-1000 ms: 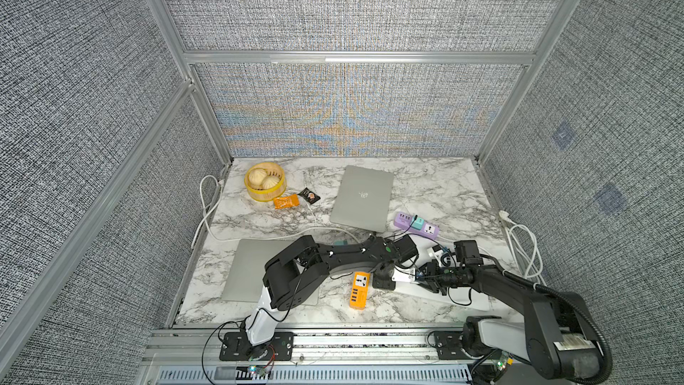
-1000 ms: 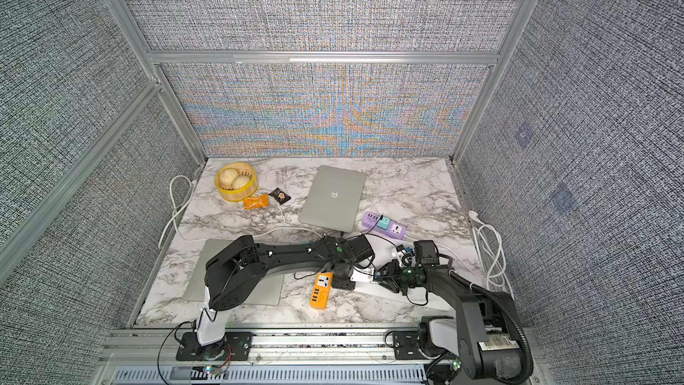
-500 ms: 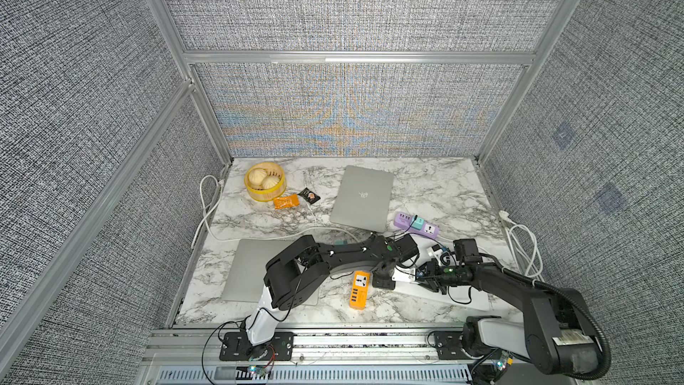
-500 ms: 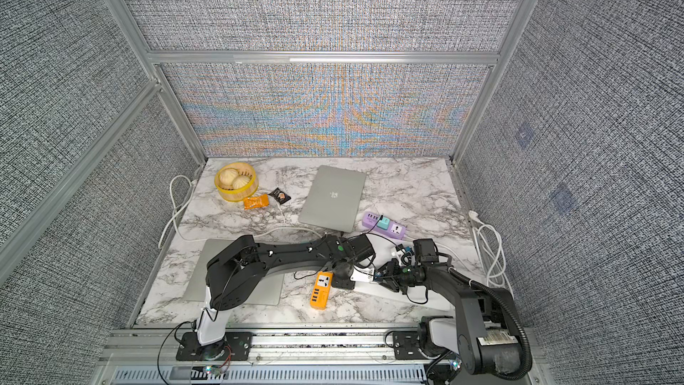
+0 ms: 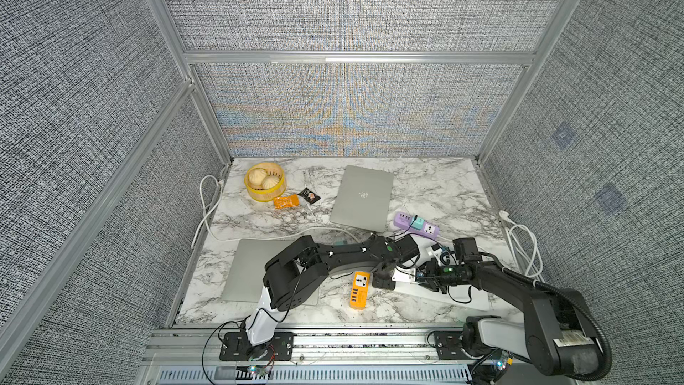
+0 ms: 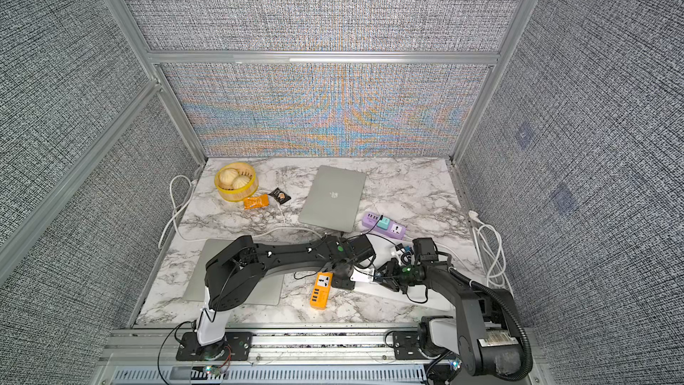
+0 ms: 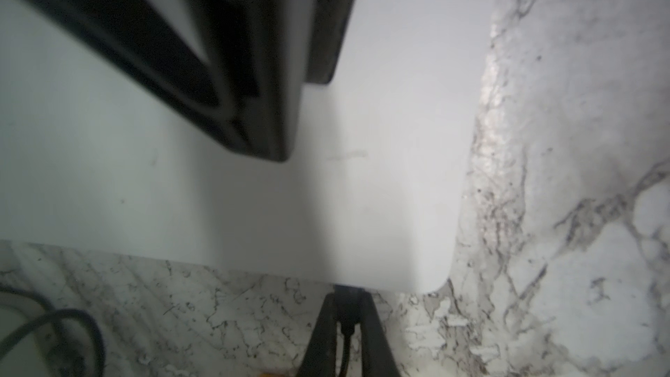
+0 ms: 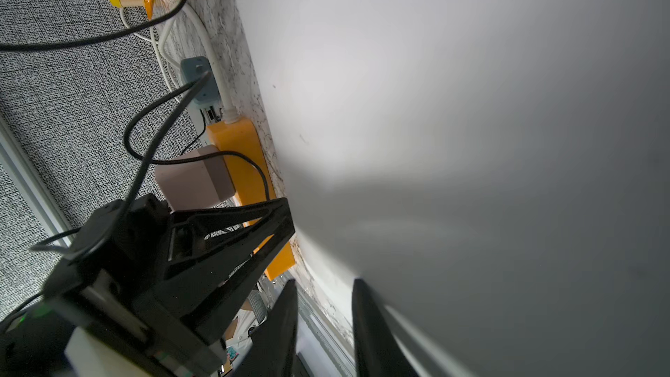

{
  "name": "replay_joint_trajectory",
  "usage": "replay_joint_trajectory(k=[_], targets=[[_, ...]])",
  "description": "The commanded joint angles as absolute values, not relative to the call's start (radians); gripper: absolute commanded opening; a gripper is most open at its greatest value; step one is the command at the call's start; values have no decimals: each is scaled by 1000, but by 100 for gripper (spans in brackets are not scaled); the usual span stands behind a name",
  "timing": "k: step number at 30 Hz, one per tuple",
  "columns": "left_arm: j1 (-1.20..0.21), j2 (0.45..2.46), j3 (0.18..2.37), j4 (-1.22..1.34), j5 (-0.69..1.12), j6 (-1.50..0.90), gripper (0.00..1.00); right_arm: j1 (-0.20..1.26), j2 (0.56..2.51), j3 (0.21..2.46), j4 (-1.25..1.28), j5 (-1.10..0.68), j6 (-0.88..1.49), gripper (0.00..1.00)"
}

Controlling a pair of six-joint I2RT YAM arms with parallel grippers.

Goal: Unplug the laptop charger
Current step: Remove the charging cable from the laptop.

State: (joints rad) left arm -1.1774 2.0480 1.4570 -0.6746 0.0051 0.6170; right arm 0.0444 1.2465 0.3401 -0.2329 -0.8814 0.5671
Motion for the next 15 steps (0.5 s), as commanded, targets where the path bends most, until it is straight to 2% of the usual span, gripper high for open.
replay_joint_trajectory(k=[1,15], targets=[[-1180,2038,1471,-718,-4,622,3,44,1243,346,-272,-807,560,30],[-1183,2049,1441,-688,-35,607,2,43,1254,347,-268,-804,551,30]])
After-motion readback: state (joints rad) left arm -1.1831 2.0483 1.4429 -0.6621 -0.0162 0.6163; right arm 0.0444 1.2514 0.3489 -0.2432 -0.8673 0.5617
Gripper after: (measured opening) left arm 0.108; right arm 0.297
